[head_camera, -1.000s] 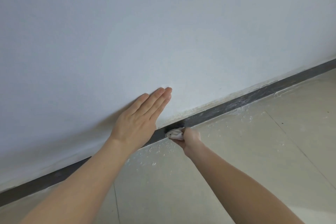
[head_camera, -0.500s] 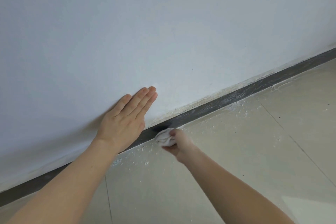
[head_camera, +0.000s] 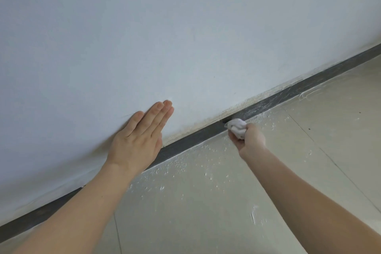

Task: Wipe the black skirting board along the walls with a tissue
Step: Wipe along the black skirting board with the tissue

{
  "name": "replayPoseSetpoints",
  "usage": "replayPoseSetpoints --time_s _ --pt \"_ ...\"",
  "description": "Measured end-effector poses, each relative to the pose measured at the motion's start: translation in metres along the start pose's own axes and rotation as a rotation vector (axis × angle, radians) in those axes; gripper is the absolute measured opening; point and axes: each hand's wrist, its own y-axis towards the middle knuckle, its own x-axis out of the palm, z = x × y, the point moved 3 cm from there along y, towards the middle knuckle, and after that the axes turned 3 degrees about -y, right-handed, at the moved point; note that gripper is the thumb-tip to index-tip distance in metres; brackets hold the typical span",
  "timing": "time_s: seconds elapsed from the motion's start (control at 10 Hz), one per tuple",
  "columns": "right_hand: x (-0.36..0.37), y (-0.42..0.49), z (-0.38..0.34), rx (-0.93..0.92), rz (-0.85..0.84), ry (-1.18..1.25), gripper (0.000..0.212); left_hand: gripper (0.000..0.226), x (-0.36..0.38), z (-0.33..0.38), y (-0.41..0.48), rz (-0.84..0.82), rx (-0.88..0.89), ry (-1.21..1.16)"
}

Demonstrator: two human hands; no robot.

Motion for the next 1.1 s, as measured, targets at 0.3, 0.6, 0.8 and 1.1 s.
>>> replayPoseSetpoints --time_s 0.3,0.6,0.8,1.1 --pt "0.070 -0.060 0.081 0.333 -0.351 -0.312 0.022 0.078 -0.001 -0.003 -0.003 -0.033 0.063 0.062" --pt "0.014 -0.003 -0.025 -0.031 -0.095 0.037 0.037 0.081 0.000 -0.002 -0.003 -0.042 0.040 0.061" --pt "0.022 -0.047 0.031 0.086 -0.287 -0.250 0.037 0.086 -0.003 -0.008 -0.004 -0.072 0.083 0.098" --pt "0.083 -0.073 0.205 0.484 -0.464 -0.391 0.042 0.059 -0.012 -0.009 -0.003 -0.030 0.097 0.176"
